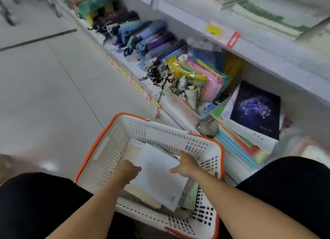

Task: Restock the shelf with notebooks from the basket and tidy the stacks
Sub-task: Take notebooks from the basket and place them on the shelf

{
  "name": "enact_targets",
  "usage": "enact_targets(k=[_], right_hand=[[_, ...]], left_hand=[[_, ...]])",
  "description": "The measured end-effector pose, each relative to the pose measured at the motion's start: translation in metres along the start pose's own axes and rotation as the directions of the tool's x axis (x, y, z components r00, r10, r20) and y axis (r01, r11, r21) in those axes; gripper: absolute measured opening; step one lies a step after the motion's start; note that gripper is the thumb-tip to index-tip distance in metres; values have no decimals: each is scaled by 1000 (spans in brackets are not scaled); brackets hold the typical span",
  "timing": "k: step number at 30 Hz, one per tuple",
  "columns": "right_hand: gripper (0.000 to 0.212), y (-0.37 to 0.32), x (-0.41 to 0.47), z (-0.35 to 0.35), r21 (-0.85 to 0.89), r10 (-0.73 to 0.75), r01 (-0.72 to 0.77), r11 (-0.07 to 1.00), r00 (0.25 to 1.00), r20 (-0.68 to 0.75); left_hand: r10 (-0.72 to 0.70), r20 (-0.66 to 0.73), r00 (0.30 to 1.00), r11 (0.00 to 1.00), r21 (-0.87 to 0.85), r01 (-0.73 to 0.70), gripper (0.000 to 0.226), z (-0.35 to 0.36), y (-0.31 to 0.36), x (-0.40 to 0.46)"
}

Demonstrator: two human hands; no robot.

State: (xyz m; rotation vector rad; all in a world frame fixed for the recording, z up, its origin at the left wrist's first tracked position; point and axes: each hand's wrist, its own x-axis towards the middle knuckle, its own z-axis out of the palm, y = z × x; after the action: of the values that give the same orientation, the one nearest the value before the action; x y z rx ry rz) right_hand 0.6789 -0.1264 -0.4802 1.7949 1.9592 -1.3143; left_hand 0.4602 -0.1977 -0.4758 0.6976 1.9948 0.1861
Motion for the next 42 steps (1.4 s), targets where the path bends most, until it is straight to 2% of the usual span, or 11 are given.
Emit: enact_targets(k=[5, 10, 12, 16, 19, 25, 31, 35, 38, 40, 42], right_hand=[[113, 16, 20, 12, -54, 61, -57, 997, 996, 61], [111, 21, 36, 35, -17, 55, -53, 998, 987, 153], [105, 23, 39, 47, -52, 48, -43, 998, 994, 99], [90, 24, 38, 65, -347, 96, -132, 928, 988, -118], [97, 24, 39, 71, -433, 117, -155, 888, 987, -113], [109, 32, 46, 70, -431, 167, -209, 878, 977, -135], [103, 30, 52, 55, -347, 244, -266, 900, 964, -106], [56, -2, 41, 18, -228, 95, -42, 973, 969, 228], [36, -54, 13, -14, -195, -144, 206, 959, 946, 290], [22, -85, -16, -20, -374, -301, 374, 849, 923, 241], [3, -101, -39, -14, -415, -397, 478, 774, 878, 268]], left_hand=[[-10, 10, 1000, 993, 114, 9, 68, 10, -33, 4], [6, 53, 999, 1000, 5, -6, 66, 11, -40, 4], [15, 84, 996, 998, -67, -9, 64, 14, -38, 1], [-25, 209, 978, 1000, -3, 26, 63, 24, -38, -3], [-46, 277, 960, 999, 22, 41, 66, 28, -34, -5], [-67, 311, 948, 997, -25, 78, 67, 35, -32, -5], [-26, 344, 939, 998, -37, 42, 68, 39, -26, -9], [-73, 386, 920, 932, -302, 200, 84, 34, -14, -22], [-30, 456, 889, 759, -568, 317, 104, 23, 12, -29], [39, 457, 889, 598, -723, 346, 89, 19, 30, -28], [61, 338, 939, 482, -834, 269, 46, 17, 40, -27]])
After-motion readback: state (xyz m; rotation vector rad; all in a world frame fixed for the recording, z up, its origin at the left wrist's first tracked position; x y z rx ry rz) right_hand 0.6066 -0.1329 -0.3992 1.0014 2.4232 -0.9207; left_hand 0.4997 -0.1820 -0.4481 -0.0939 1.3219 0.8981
